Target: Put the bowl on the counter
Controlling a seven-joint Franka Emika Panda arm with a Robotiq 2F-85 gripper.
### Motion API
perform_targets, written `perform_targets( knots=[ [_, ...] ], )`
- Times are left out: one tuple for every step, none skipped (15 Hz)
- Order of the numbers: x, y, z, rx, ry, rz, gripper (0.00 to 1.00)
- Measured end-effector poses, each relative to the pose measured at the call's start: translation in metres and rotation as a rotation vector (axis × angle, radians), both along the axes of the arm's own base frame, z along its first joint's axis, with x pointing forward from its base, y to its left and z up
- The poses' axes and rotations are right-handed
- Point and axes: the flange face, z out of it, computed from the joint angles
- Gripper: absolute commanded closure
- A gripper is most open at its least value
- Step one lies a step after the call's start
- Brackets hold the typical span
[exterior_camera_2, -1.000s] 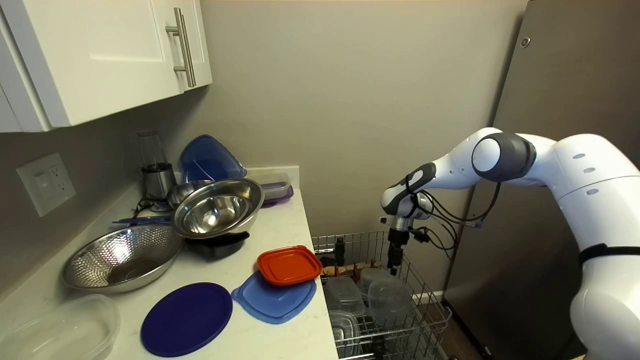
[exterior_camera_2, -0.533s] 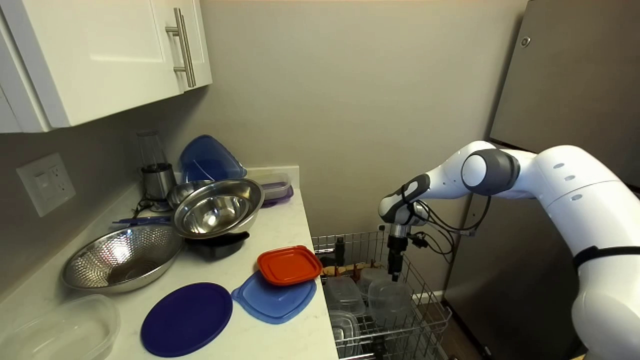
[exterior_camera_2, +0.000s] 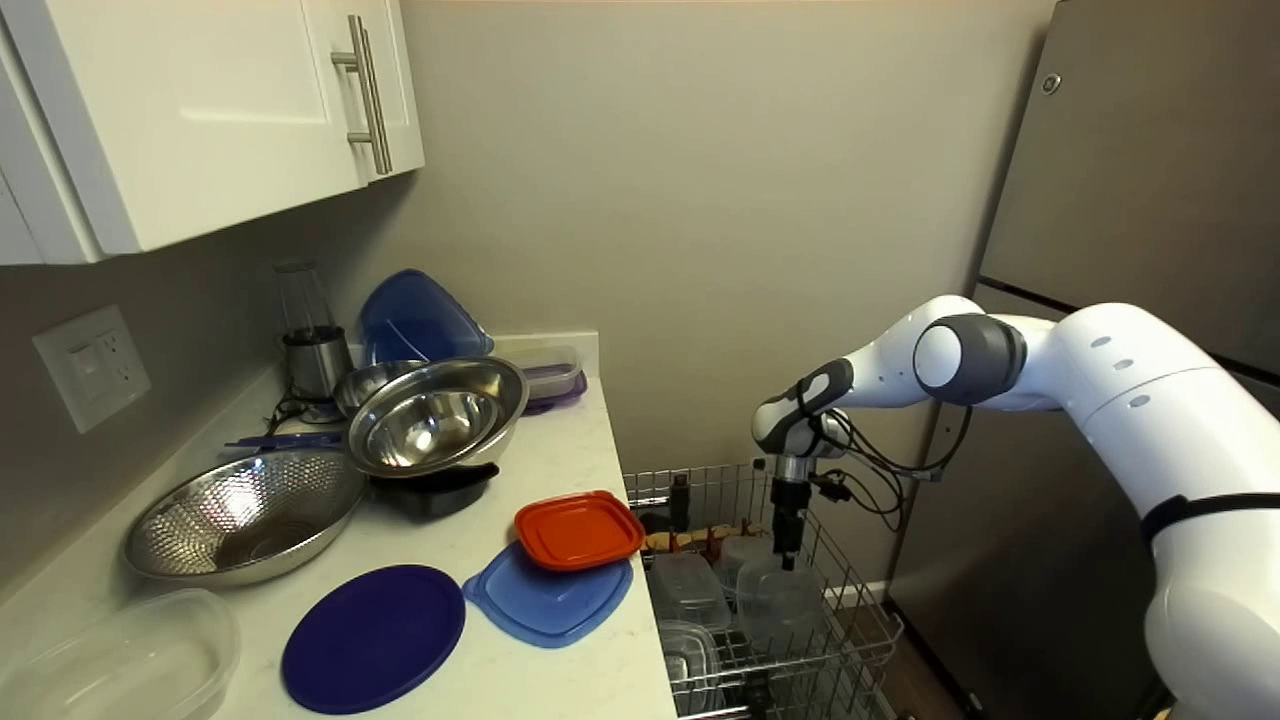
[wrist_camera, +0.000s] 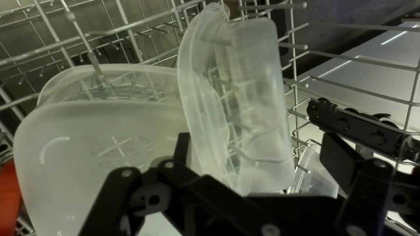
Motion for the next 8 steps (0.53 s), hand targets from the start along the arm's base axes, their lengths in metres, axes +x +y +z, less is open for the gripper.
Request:
perform_targets(
  knots=[
    [-0.0011, 0.0006, -0.0006, 0.004, 0.015, 0.008, 0.0],
    [-0.0022, 0.0012, -0.0006, 0.009, 0.034, 0.015, 0.0],
    [-0.0035, 0.0019, -0.0002, 0.013, 0.058, 0.021, 0.0],
    [-0.0045, 0.0026, 0.0006, 0.017, 0.082, 0.027, 0.0],
    [-0.0054, 0.0035, 0.0017, 0.02, 0.105, 0.034, 0.0],
    [-0.0058, 0.0045, 0.0036, 0.023, 0.125, 0.04, 0.0],
    [-0.0058, 0.0055, 0.0061, 0.026, 0.144, 0.046, 0.0],
    [-0.0054, 0.0062, 0.0088, 0.029, 0.159, 0.052, 0.0]
  ],
)
